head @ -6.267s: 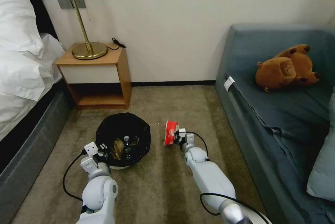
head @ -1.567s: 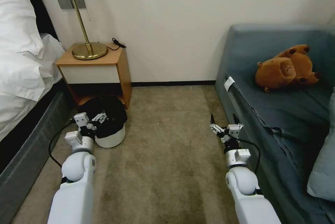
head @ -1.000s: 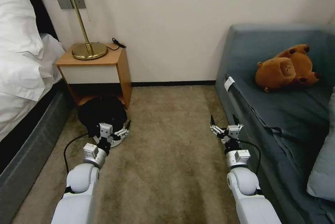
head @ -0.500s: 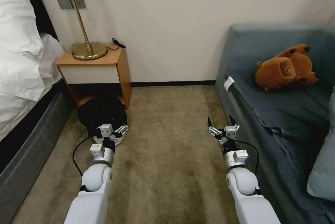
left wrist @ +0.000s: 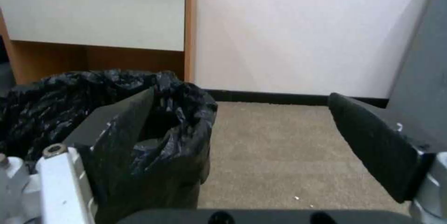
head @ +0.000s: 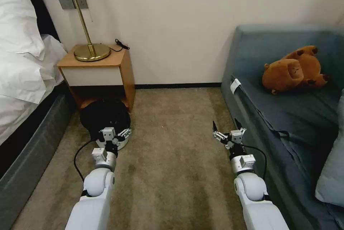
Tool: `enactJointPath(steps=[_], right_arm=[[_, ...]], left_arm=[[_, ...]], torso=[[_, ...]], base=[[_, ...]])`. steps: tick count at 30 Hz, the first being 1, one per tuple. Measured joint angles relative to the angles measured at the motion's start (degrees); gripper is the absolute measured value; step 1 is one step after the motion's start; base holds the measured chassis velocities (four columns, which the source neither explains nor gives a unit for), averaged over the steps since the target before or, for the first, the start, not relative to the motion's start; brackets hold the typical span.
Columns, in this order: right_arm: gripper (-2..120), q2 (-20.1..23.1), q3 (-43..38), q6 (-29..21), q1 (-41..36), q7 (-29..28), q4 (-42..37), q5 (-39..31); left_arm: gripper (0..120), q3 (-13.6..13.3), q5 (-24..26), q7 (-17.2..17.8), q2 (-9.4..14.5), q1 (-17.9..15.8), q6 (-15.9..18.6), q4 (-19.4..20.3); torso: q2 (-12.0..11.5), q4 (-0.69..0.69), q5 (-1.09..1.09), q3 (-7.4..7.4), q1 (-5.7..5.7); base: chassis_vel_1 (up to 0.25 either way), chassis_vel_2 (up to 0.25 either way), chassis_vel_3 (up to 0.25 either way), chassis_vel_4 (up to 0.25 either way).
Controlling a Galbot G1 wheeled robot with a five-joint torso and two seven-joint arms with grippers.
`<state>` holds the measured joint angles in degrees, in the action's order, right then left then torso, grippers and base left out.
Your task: Pick up the trash bin, then pick up the garbage on the floor and place it into the trash bin.
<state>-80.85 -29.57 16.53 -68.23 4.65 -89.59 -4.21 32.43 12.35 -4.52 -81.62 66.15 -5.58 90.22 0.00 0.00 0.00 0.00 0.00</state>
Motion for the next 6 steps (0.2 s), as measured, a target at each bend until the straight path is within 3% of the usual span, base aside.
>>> enactJointPath(steps=[6], right_arm=[[100, 0.0, 0.0, 0.0, 0.0, 0.0, -0.02, 0.0]], left_arm=[[100, 0.03, -0.02, -0.04, 0.01, 0.0, 0.03, 0.02]], torso=[[0.0, 0.0, 0.0, 0.0, 0.0]], base=[[0.0, 0.0, 0.0, 0.0]])
